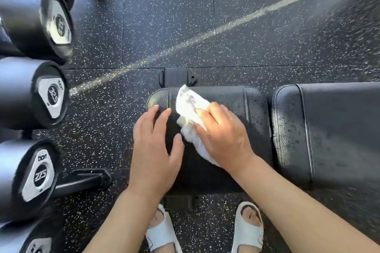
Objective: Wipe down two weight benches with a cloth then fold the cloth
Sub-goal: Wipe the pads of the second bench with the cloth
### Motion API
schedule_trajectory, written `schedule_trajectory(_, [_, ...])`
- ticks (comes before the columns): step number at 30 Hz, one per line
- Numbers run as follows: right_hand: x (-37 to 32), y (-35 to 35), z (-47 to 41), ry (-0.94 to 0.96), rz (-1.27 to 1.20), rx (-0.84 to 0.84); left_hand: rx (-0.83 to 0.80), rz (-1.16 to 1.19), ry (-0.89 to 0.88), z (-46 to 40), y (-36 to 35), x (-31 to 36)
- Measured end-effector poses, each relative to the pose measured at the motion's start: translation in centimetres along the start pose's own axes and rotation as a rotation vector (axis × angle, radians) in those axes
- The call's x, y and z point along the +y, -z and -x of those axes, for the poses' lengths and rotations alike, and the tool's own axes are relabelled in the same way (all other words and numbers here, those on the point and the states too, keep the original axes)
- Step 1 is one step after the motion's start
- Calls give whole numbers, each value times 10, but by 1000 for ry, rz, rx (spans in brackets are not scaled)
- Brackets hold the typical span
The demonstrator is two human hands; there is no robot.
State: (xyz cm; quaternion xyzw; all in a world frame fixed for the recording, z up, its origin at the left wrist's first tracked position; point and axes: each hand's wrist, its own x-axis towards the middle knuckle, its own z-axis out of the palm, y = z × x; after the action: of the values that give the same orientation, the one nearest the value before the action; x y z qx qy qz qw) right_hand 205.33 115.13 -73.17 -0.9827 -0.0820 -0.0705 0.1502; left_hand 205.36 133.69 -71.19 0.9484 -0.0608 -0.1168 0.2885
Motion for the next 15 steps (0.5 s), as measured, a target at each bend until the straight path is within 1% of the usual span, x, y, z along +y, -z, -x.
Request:
schedule_trajectory(2, [44,15,18,-149,-7,101,29,-73,-8,0,-18,15])
schedule_trajectory(4, [74,30,19,-286,-43,105,85,-128,1,5,-31,20])
schedule_trajectory(6, [78,33,7,-323,-33,98,137,-165,-13,6,-39,17])
schedule_trajectory(10, [35,15,-39,-398,-88,117,174,-185,-32,5,-45,11])
schedule_trajectory(13, [-16,-6,-69,-327,-204,76,194,-174,-36,4,-49,10])
schedule_trajectory(15, [-29,-12,-73,-259,-249,87,210,-152,-22,4,-50,9])
